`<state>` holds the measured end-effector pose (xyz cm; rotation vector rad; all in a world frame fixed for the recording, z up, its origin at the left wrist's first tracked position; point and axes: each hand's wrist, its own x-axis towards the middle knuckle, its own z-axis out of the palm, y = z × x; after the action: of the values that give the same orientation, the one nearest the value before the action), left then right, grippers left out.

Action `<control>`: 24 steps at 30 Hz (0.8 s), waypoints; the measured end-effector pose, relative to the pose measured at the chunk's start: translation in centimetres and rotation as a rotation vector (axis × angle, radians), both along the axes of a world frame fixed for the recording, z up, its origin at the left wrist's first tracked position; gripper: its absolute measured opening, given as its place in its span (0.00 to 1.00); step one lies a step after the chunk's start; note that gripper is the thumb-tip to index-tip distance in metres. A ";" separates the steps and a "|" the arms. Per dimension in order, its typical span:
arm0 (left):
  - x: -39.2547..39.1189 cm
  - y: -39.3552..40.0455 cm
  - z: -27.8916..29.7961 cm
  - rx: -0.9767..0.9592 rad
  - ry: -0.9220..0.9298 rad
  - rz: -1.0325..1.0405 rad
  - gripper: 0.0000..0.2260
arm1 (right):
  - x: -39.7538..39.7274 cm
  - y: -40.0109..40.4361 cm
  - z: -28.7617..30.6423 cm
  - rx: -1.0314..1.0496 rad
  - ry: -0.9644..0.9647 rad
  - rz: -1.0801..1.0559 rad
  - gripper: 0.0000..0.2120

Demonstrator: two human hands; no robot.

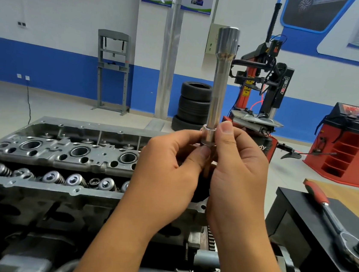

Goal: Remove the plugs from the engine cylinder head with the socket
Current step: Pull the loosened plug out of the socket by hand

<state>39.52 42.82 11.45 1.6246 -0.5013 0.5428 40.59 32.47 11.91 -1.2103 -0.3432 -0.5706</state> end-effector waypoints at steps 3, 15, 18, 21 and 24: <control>0.1 -0.2 -0.2 -0.040 0.025 0.067 0.05 | 0.0 0.0 0.2 0.016 0.005 0.014 0.11; 0.4 0.3 -0.1 0.030 -0.025 -0.096 0.12 | 0.1 0.4 0.1 -0.062 -0.037 -0.094 0.19; 0.5 0.0 -0.4 0.012 -0.012 0.005 0.10 | 0.0 0.3 0.1 -0.015 -0.012 -0.060 0.18; 0.4 -0.2 -0.6 0.016 -0.006 0.063 0.06 | -0.1 0.3 0.1 -0.003 -0.005 -0.061 0.12; 0.5 -0.1 -0.6 0.030 -0.034 0.062 0.07 | 0.1 0.3 0.0 -0.024 -0.027 -0.068 0.10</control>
<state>39.99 42.69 10.85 1.6665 -0.4876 0.6131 40.64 32.77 11.87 -1.2420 -0.3334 -0.6442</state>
